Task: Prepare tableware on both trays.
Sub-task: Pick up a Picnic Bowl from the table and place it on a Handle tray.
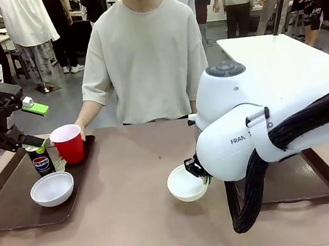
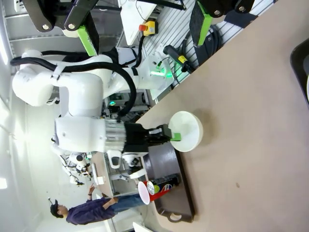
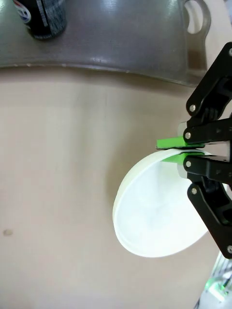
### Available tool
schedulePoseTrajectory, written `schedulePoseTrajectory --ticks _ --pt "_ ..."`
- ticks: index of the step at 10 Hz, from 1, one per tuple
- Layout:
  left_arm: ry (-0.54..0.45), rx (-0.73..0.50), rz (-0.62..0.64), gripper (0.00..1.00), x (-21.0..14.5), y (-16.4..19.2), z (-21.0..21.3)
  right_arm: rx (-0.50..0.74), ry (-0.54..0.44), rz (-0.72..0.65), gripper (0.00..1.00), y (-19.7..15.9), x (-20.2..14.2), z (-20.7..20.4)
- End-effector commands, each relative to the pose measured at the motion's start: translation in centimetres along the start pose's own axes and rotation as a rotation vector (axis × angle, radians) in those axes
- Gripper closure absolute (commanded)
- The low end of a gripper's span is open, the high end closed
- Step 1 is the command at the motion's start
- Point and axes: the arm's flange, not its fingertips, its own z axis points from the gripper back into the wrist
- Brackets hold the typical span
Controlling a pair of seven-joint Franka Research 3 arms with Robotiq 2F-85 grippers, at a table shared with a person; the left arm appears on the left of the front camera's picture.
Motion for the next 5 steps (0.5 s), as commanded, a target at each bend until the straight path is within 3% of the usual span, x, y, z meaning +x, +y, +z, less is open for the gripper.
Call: schedulePoseTrajectory --ticks 1,3,5 --pt "-0.002 -0.016 -0.014 0.0 0.1 0.0 -0.1 0.012 -0.066 0.037 0.99 -1.1 -1.6 5.8" --pt "-0.002 -0.016 -0.014 0.0 0.1 0.0 -0.1 -0.011 -0.094 0.018 0.99 -3.9 -2.0 8.9" --pt "-0.002 -0.016 -0.014 0.0 0.1 0.0 -0.1 -0.049 -0.041 0.0 0.99 -8.2 -1.2 8.4"
